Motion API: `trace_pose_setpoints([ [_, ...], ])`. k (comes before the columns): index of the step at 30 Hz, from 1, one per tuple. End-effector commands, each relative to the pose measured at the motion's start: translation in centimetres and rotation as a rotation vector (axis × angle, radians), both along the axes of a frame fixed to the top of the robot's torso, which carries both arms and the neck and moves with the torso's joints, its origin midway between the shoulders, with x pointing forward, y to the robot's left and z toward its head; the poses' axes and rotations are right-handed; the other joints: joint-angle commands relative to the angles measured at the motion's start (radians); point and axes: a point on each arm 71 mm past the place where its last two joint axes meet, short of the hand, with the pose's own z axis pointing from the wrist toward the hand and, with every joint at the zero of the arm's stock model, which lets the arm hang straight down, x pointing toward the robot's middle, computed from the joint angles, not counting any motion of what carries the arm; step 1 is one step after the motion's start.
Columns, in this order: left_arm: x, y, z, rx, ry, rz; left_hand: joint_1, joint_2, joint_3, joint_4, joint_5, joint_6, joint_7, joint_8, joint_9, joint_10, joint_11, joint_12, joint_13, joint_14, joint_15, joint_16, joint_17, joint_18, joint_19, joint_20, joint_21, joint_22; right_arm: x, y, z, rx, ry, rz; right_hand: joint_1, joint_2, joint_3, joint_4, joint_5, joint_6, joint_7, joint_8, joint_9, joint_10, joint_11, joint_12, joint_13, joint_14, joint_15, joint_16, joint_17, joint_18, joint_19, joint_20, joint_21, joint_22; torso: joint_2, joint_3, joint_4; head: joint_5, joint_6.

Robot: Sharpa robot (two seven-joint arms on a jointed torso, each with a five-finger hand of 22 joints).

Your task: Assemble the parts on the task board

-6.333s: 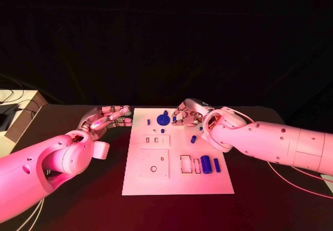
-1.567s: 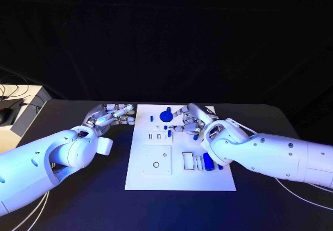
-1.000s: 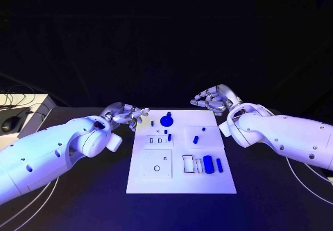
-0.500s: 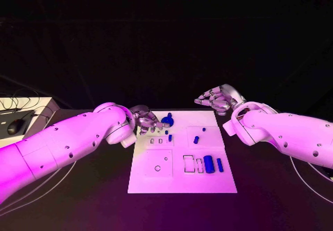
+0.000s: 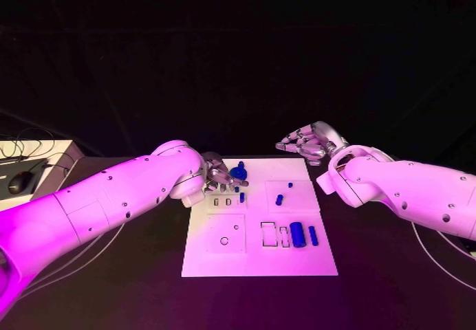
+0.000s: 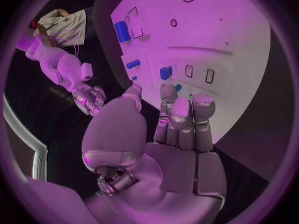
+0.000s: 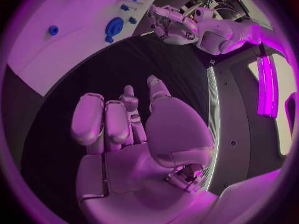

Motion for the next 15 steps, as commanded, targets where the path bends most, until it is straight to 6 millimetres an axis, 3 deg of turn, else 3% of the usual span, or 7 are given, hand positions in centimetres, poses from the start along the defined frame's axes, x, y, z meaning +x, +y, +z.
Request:
trace_pose_setpoints([
  [1,0.07,-0.15,-0.26,0.075,0.033,-0.019,-0.005,0.003,0.009,0.001,0.005,0.007,0.009,-0.044,0.009,-0.002,0.007,-0.01,0.0,0.005,0.004,-0.004,0.006,-0.016,0.007,0.0,-0.01,0.01,0.03,0.19,-0.06,-0.013,0.008,0.015,-0.008,-0.001,0.0,0.008,0.004,-0.004,0.0,-0.006,0.001,0.007,0.0,-0.006,0.001,0.0,-0.002,-0.006,0.0,0.003,0.044,-0.003,-0.001,0.146,0.001,-0.0017,-0.0001,-0.011,0.003],
  [2,0.14,-0.24,-0.32,0.08,0.037,-0.021,-0.004,0.003,0.01,0.0,0.006,0.01,0.008,-0.051,0.01,-0.002,0.008,-0.011,0.0,0.006,0.003,-0.004,0.006,-0.016,0.007,0.001,-0.011,0.012,0.04,0.21,-0.08,-0.014,0.009,0.015,-0.01,-0.002,0.0,0.009,0.005,-0.002,-0.001,-0.008,0.002,0.008,-0.001,-0.006,0.002,0.001,-0.002,-0.006,-0.001,0.003,0.045,-0.003,-0.001,0.146,0.001,-0.0022,0.0,-0.011,0.001],
  [3,0.27,-0.33,-0.4,0.085,0.041,-0.02,-0.003,0.003,0.01,0.0,0.005,0.014,0.009,-0.059,0.014,-0.002,0.007,-0.012,0.0,0.005,0.003,-0.005,0.007,-0.016,0.008,0.001,-0.011,0.016,0.06,0.22,-0.11,-0.014,0.011,0.015,-0.009,-0.001,0.0,0.009,0.006,-0.003,0.0,-0.009,0.002,0.008,-0.001,-0.006,0.002,0.0,-0.002,-0.007,-0.001,0.003,0.044,-0.003,-0.002,0.146,0.001,-0.0021,-0.0001,-0.006,0.008],
  [6,0.53,-0.48,-0.58,0.09,0.048,-0.019,0.001,0.003,0.013,0.0,0.006,0.012,0.01,-0.064,0.016,-0.003,0.008,-0.013,0.0,0.006,0.004,-0.005,0.009,-0.017,0.008,0.001,-0.012,0.018,0.11,0.29,-0.16,-0.015,0.014,0.015,-0.011,-0.002,0.001,0.01,0.006,-0.003,0.0,-0.011,0.003,0.007,0.0,-0.007,0.002,0.0,-0.001,-0.007,-0.001,0.003,0.044,-0.003,-0.002,0.146,0.001,-0.0016,0.0002,-0.001,0.009],
  [9,0.73,-0.67,-0.73,0.091,0.054,-0.018,0.001,0.003,0.013,0.0,0.006,0.012,0.01,-0.064,0.016,-0.003,0.008,-0.013,0.0,0.006,0.004,-0.005,0.009,-0.017,0.008,0.001,-0.012,0.018,0.15,0.39,-0.2,-0.015,0.017,0.016,-0.011,-0.002,0.001,0.01,0.007,-0.002,0.0,-0.012,0.003,0.007,0.0,-0.007,0.001,0.001,-0.001,-0.007,-0.001,0.003,0.044,-0.003,-0.002,0.146,0.002,-0.0022,0.0006,-0.005,0.008],
  [11,0.82,-0.79,-0.8,0.091,0.056,-0.019,0.001,0.003,0.013,0.0,0.006,0.012,0.01,-0.064,0.016,-0.003,0.008,-0.013,0.0,0.006,0.004,-0.005,0.009,-0.017,0.008,0.001,-0.012,0.018,0.17,0.49,-0.24,-0.015,0.018,0.017,-0.011,-0.002,0.001,0.01,0.007,-0.002,0.0,-0.012,0.003,0.007,0.0,-0.007,0.001,0.001,-0.001,-0.007,-0.001,0.003,0.044,-0.003,-0.002,0.146,0.003,-0.0047,0.0014,-0.008,0.008],
  [15,0.95,-1.05,-0.94,0.09,0.061,-0.02,0.003,0.001,0.016,-0.001,0.005,0.018,0.01,-0.075,0.023,-0.004,0.008,-0.013,-0.001,0.005,0.004,-0.006,0.011,-0.017,0.008,0.002,-0.014,0.024,0.2,0.69,-0.28,-0.015,0.021,0.02,-0.011,-0.002,0.001,0.01,0.007,-0.002,0.0,-0.012,0.003,0.007,0.0,-0.007,0.001,0.001,-0.001,-0.007,-0.001,0.003,0.044,-0.003,-0.002,0.146,0.003,-0.0047,0.0015,-0.008,0.005],
])
